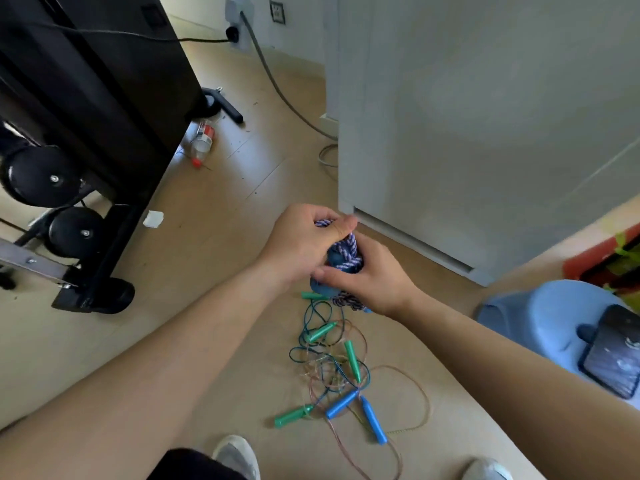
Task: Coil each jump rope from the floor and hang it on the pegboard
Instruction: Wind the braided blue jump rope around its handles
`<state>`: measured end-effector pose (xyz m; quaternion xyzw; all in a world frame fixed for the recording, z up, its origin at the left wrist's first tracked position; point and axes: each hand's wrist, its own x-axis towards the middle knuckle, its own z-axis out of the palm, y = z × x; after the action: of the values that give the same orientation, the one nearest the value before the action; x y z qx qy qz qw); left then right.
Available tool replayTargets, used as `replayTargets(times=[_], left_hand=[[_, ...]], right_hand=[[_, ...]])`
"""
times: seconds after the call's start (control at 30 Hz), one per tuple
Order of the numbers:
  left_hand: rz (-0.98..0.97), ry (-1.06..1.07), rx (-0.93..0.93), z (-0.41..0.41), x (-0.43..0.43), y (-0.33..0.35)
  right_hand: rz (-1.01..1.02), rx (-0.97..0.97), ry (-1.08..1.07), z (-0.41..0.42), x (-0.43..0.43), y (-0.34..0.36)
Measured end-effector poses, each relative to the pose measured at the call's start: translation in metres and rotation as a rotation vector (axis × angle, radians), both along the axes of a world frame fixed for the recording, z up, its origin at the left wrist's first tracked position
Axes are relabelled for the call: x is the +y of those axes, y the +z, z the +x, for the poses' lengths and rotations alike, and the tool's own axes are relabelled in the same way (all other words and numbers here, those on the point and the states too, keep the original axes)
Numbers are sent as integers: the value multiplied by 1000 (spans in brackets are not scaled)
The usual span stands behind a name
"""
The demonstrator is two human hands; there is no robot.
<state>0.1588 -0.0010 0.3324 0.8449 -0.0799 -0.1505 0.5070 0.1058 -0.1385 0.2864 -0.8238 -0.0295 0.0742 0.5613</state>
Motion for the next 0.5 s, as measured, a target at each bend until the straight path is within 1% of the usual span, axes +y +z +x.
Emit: replayTargets(times=[0.13, 0.27, 0.37, 0.43, 0.5], left_hand=[[116, 23, 5, 54, 18, -15], [259, 24, 10, 71, 28, 22], [261, 67, 58, 81, 38, 83], [214, 116, 89, 94, 57, 134], [173, 99, 105, 102, 77, 190]], right_hand=[[-165, 137, 110, 46, 1, -17], [-272, 284, 143, 69, 9, 13], [-348, 377, 163, 85, 27, 79], [-359, 356, 154, 91, 42, 140], [-400, 285, 135, 94, 53, 202]])
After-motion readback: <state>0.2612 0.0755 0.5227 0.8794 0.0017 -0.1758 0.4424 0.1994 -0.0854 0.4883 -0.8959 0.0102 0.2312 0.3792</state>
